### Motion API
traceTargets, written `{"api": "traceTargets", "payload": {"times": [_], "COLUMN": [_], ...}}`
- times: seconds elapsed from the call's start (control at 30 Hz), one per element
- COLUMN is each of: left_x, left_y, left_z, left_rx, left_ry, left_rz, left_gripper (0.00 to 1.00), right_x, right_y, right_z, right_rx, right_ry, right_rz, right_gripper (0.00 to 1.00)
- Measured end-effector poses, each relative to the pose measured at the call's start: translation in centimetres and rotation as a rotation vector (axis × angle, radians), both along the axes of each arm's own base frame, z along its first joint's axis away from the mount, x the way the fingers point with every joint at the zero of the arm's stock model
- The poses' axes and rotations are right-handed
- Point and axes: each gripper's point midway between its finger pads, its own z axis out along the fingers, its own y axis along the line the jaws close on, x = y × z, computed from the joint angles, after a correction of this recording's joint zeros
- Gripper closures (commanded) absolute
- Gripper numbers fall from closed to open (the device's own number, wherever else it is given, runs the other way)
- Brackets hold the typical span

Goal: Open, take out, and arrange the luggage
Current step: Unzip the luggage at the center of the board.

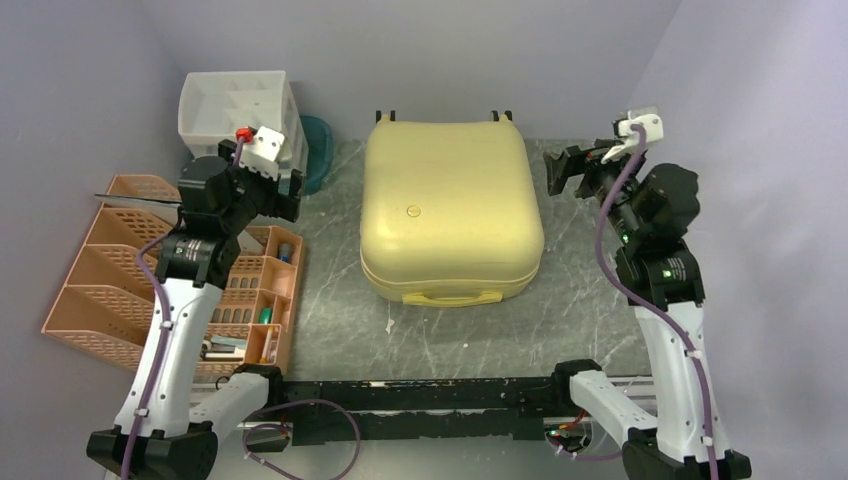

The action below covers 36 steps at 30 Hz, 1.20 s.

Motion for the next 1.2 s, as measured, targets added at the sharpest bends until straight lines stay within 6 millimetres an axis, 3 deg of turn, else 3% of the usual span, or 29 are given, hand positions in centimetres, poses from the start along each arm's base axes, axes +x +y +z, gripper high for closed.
{"api": "traceTargets", "payload": {"times": [0.2, 0.37, 0.6, 0.87, 1.07, 1.2], "left_x": [0.4, 0.4, -0.5, -1.7, -3.0, -3.2], "left_y": [0.0, -1.2, -3.4, -5.2, -7.1, -7.8], "left_z": [-3.7, -7.1, -11.7, -14.4, -15.9, -15.9], "left_rx": [0.049, 0.095, 0.161, 0.214, 0.237, 0.239], "left_ry": [0.075, 0.137, 0.224, 0.264, 0.288, 0.275], "left_rz": [-0.010, -0.060, -0.161, -0.253, -0.346, -0.362], "left_gripper": [0.01, 0.02, 0.02, 0.01, 0.01, 0.01], "right_x": [3.1, 5.6, 7.0, 4.1, 0.8, -0.2], "right_y": [-1.5, -2.7, -3.5, -4.2, -3.8, -4.0], "right_z": [-4.6, -8.2, -14.2, -19.0, -19.1, -19.8], "right_rx": [-0.066, -0.125, -0.231, -0.399, -0.491, -0.520], "right_ry": [0.104, 0.199, 0.377, 0.525, 0.525, 0.528], "right_rz": [-0.095, -0.165, -0.185, -0.123, -0.021, -0.011], "right_gripper": [0.00, 0.00, 0.00, 0.00, 0.00, 0.00]}}
